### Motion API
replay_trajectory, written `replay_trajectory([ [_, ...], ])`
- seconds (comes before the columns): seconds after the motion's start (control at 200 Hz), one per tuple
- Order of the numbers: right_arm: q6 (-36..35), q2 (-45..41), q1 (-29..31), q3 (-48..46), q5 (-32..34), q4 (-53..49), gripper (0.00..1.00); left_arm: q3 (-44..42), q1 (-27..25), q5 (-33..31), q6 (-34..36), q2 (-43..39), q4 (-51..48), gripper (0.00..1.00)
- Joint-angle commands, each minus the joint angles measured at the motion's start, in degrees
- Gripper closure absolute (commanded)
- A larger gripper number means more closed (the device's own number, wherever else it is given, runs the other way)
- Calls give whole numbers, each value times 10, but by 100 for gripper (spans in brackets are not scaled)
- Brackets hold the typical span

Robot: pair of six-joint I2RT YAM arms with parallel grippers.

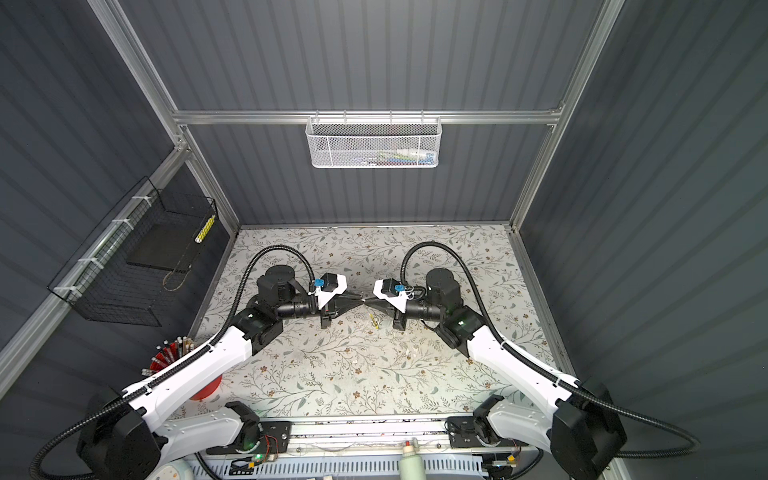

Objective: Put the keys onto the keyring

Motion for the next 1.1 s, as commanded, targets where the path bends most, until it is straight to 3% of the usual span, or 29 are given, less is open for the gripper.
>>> replay_trajectory([
  [0.0,-6,-4,6,6,-5,2,100,25,-4,16,0,7,1,94],
  [0.08,-8,-5,7,8,4,-1,100,30,-4,25,10,9,-8,100],
  [0.205,-26,-14,6,3,62,-26,73,29,-4,21,31,1,-20,100],
  [0.32,-63,-63,5,-18,112,-49,64,29,-4,14,56,-8,-34,100],
  [0.495,-92,-104,-3,-19,148,-120,63,45,-4,16,88,-8,-67,100],
  [0.73,-114,-113,-3,11,146,-188,64,86,-7,5,129,7,-133,100],
  [1.096,-140,-88,9,66,155,-213,70,242,-36,-83,222,78,-381,100],
])
